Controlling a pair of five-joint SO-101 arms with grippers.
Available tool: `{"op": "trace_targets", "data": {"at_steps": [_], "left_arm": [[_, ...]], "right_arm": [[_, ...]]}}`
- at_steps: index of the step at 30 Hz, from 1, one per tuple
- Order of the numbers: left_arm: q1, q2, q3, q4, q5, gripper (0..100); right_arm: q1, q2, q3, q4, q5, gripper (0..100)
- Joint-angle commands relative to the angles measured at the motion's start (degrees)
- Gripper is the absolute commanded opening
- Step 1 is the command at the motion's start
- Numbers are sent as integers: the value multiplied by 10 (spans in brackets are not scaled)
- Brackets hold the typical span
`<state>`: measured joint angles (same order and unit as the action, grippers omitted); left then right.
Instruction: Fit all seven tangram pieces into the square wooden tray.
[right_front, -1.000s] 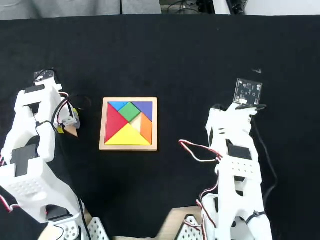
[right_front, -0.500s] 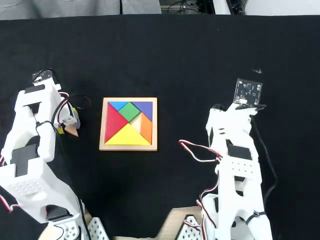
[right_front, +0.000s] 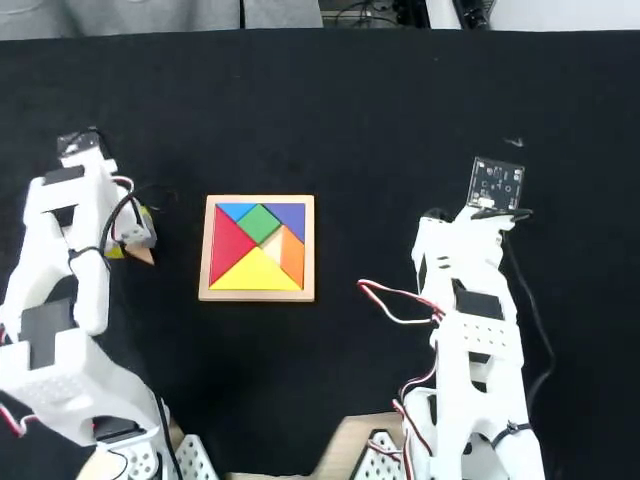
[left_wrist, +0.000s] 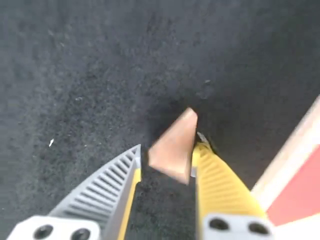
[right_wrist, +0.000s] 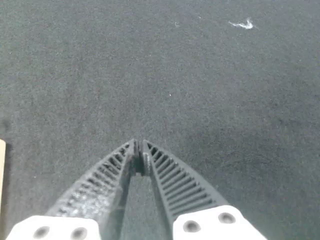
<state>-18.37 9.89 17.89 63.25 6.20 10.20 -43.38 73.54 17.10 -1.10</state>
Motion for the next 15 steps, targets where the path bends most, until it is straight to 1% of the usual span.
{"op": "trace_targets", "data": {"at_steps": [1,5,9,11,15], "left_arm": [[42,-51,18,-5,3,169],[66,-83,26,3,3,169],[102,-119,14,46,3,169],[87,-134,7,56,3,170],[11,-136,10,52,4,179]], "right_arm": [[-11,-15,-2,-11,6,15],[-11,-15,-2,-11,6,15],[-11,-15,-2,-11,6,15],[-11,-15,-2,-11,6,15],[-11,-15,-2,-11,6,15]]}}
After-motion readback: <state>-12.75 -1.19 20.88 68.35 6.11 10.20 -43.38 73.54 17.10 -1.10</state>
